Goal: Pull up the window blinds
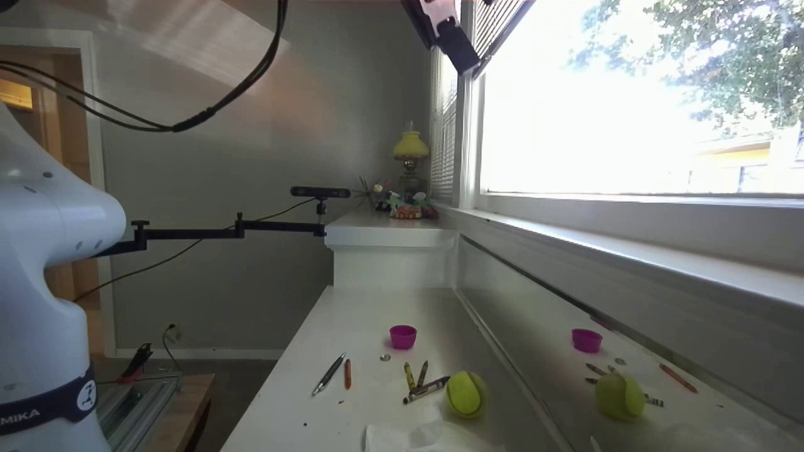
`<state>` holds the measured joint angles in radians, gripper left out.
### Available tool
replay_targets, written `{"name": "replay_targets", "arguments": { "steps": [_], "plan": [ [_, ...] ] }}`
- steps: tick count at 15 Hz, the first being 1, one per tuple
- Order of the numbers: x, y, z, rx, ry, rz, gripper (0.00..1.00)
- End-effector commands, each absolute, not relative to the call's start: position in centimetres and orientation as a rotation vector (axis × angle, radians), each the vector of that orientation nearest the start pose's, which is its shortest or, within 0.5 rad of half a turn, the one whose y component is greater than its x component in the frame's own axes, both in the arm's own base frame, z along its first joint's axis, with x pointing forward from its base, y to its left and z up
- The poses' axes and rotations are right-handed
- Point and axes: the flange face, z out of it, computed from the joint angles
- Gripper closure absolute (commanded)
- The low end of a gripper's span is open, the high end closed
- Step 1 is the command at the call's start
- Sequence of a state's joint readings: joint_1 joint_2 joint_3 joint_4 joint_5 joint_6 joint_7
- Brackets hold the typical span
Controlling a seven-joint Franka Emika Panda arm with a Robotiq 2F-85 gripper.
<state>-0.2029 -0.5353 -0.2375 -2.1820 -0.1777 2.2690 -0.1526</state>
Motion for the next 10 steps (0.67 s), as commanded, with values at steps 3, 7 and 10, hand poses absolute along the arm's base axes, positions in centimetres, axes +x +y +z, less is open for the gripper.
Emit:
{"name": "replay_targets", "arguments": {
  "steps": [3,7,10],
  "plan": [
    [37.5,-17.1,72.2,-3.109,0.116,-0.946,0.0],
    [37.7,-14.5,74.1,-3.083,0.058,-0.834,0.0],
    [37.5,-12.9,74.5,-3.075,0.031,-0.684,0.0]
  ]
}}
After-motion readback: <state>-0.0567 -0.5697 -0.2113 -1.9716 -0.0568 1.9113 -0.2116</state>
